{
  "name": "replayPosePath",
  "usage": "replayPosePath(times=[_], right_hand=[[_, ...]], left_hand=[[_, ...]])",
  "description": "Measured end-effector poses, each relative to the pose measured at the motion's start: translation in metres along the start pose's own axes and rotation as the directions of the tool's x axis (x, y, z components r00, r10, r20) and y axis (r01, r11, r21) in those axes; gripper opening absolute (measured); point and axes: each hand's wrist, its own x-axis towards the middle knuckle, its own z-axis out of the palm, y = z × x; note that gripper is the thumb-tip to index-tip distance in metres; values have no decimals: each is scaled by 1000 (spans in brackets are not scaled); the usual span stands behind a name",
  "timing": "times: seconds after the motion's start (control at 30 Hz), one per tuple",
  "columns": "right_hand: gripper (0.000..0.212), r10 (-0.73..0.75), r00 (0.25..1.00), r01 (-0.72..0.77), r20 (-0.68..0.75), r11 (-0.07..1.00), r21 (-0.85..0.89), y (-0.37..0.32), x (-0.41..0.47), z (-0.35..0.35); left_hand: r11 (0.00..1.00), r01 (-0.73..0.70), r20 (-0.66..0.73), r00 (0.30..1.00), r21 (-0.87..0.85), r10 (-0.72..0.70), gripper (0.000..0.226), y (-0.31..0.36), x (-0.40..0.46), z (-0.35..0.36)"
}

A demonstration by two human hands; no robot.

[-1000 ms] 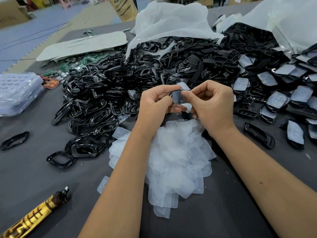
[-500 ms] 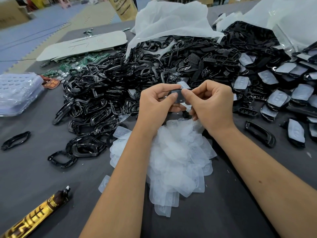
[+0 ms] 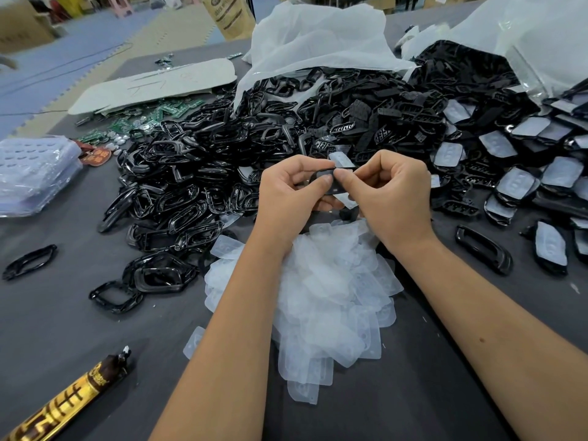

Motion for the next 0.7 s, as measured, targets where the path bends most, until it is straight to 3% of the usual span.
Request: replayPosePath(times=[0.23, 0.4, 0.7], right_hand=[[33, 79, 996, -84, 40, 987, 139, 4, 3, -2], [11, 130, 973, -188, 192, 928, 321, 6, 5, -2], [7, 122, 974, -179, 193, 934, 308, 6, 4, -2]], left_hand=[[999, -7, -5, 1000, -38, 7, 18, -2, 2, -3], [997, -14, 3, 1000, -79, 14, 21, -4, 3, -4], [998, -21, -2, 1000, -66, 20, 20, -5, 2, -5]])
